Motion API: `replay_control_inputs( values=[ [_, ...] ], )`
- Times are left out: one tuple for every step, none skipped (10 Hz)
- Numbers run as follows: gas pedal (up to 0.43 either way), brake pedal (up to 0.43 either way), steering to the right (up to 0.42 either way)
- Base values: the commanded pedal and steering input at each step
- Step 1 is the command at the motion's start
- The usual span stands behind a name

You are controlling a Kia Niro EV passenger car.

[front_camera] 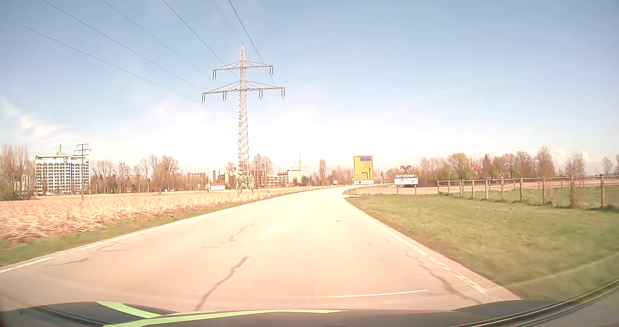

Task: Follow the waypoints while adhering to traffic rules and regulations

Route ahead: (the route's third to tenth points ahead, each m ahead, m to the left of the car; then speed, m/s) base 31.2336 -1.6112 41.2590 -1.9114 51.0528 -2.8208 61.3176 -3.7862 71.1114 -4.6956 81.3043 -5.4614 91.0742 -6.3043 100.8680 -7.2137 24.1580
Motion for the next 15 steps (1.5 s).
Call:
replay_control_inputs(
  values=[
    [0.000, 0.000, 0.012],
    [0.000, 0.000, 0.012],
    [0.000, 0.000, 0.012],
    [0.000, 0.000, 0.012],
    [0.000, 0.000, 0.012],
    [0.000, 0.000, 0.012],
    [0.000, 0.000, 0.012],
    [0.000, 0.000, 0.012],
    [0.000, 0.000, 0.012],
    [0.000, 0.000, 0.012],
    [0.000, 0.000, 0.012],
    [0.000, 0.000, 0.012],
    [0.000, 0.000, 0.012],
    [0.000, 0.000, 0.012],
    [0.000, 0.000, 0.012]
  ],
)
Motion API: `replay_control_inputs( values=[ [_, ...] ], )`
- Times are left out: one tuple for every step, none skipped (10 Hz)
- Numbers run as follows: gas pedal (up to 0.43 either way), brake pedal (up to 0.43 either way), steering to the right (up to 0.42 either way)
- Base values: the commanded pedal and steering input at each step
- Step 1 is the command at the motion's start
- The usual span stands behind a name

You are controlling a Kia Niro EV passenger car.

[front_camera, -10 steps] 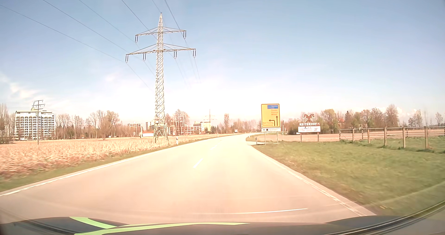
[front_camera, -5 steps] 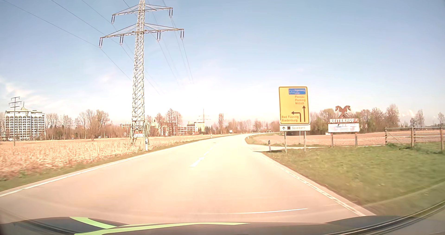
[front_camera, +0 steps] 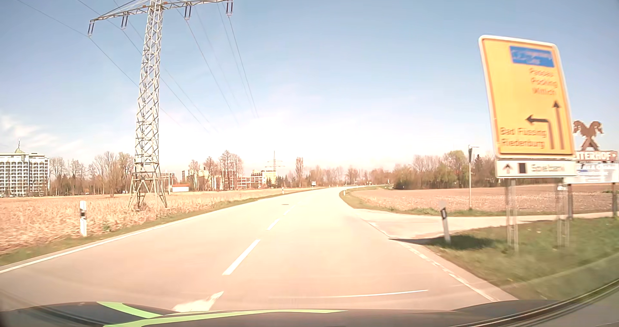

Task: Follow the waypoints while adhering to traffic rules and regulations

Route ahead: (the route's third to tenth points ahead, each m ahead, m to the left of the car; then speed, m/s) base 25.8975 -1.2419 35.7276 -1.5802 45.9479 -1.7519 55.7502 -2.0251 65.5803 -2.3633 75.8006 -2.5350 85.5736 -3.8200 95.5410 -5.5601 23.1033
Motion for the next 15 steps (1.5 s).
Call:
replay_control_inputs(
  values=[
    [0.000, 0.000, 0.012],
    [0.000, 0.000, 0.012],
    [0.000, 0.000, 0.011],
    [0.000, 0.000, 0.011],
    [0.000, 0.000, 0.011],
    [0.000, 0.000, 0.010],
    [0.000, 0.000, 0.010],
    [0.000, 0.000, 0.009],
    [0.000, 0.000, 0.009],
    [0.000, 0.000, 0.009],
    [0.000, 0.000, 0.009],
    [0.000, 0.000, 0.009],
    [0.000, 0.000, 0.009],
    [0.000, 0.000, 0.008],
    [0.000, 0.000, 0.008]
  ],
)
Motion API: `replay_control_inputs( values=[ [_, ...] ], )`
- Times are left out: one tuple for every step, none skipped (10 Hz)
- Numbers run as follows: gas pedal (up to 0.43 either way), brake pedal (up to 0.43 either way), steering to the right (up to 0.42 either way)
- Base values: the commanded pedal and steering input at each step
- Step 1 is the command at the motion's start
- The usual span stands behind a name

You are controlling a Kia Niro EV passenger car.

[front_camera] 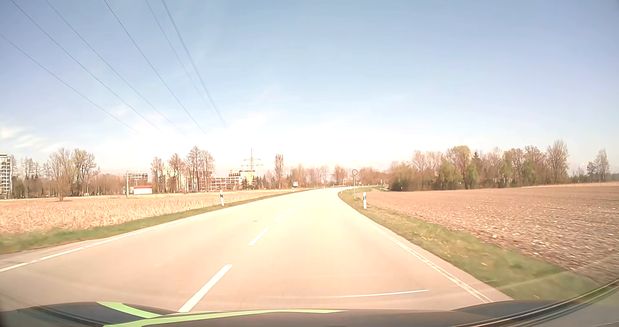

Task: Follow the waypoints while adhering to traffic rules and regulations

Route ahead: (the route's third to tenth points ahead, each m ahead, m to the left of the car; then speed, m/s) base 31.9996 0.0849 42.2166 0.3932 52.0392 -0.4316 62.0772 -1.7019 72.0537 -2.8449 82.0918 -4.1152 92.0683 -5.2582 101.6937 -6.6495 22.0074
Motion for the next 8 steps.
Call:
replay_control_inputs(
  values=[
    [0.000, 0.000, 0.009],
    [0.000, 0.000, 0.009],
    [0.000, 0.000, 0.010],
    [0.000, 0.000, 0.011],
    [0.000, 0.000, 0.012],
    [0.000, 0.000, 0.011],
    [0.000, 0.000, 0.012],
    [0.000, 0.000, 0.011]
  ],
)
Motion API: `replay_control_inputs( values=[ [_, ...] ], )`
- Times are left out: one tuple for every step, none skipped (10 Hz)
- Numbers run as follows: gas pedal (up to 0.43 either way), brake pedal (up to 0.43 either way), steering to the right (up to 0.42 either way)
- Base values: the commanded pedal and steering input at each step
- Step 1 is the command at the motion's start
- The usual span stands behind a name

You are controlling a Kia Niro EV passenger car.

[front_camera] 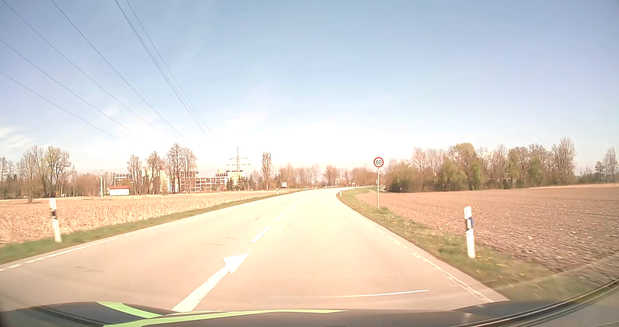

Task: Follow the waypoints while adhering to traffic rules and regulations

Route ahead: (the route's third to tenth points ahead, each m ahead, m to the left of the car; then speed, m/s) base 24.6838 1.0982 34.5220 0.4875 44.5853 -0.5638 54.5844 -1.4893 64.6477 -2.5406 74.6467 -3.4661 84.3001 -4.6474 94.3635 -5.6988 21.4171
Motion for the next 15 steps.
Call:
replay_control_inputs(
  values=[
    [0.008, 0.000, 0.011],
    [0.028, 0.000, 0.010],
    [0.028, 0.000, 0.010],
    [0.039, 0.000, 0.010],
    [0.059, 0.000, 0.010],
    [0.079, 0.000, 0.010],
    [0.079, 0.000, 0.010],
    [0.087, 0.000, 0.009],
    [0.098, 0.000, 0.010],
    [0.110, 0.000, 0.009],
    [0.110, 0.000, 0.009],
    [0.110, 0.000, 0.007],
    [0.110, 0.000, 0.007],
    [0.110, 0.000, 0.007],
    [0.118, 0.000, 0.006]
  ],
)
